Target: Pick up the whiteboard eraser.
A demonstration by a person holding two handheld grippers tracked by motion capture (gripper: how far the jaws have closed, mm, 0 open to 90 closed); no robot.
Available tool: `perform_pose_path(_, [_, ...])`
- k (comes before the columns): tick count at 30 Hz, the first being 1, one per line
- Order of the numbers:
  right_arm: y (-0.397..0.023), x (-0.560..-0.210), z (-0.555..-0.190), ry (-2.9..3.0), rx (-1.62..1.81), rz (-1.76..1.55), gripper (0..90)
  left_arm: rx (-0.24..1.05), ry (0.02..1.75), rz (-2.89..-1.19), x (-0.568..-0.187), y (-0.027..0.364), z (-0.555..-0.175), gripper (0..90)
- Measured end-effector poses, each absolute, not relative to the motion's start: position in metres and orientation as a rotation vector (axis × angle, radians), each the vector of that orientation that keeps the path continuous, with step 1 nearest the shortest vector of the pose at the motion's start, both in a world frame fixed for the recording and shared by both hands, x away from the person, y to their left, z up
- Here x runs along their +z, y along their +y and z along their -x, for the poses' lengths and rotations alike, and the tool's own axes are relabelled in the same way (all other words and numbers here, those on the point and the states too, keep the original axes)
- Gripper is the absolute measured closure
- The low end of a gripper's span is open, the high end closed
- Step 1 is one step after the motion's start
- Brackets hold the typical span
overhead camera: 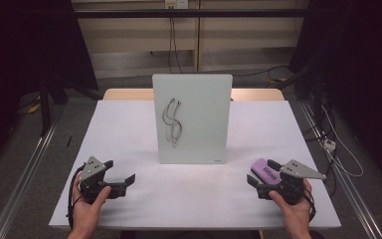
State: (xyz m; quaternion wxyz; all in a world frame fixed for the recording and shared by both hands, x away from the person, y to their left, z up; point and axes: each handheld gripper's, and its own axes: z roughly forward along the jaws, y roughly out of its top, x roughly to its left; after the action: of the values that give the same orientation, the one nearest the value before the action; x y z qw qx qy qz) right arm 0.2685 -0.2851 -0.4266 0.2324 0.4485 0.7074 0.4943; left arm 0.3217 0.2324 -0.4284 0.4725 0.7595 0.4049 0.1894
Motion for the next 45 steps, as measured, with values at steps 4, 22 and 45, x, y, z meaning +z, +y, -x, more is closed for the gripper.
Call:
perform_pose_path(4, [-0.285,-0.427,-0.269,1.967,1.365,-1.23,7.8,0.47,0.997,-1.853,-0.429,0.232,-0.322,5.0])
perform_pose_path(22, [-0.292,-0.425,-0.271,1.907,1.313,-1.299,5.3,0.46,1.005,-1.868,-0.431,0.231,-0.325,5.0])
perform_pose_path(45, [-0.31,-0.413,-0.281,2.018,1.194,-1.384,9.4,0.447,1.003,-1.879,-0.432,0.233,-0.324,5.0])
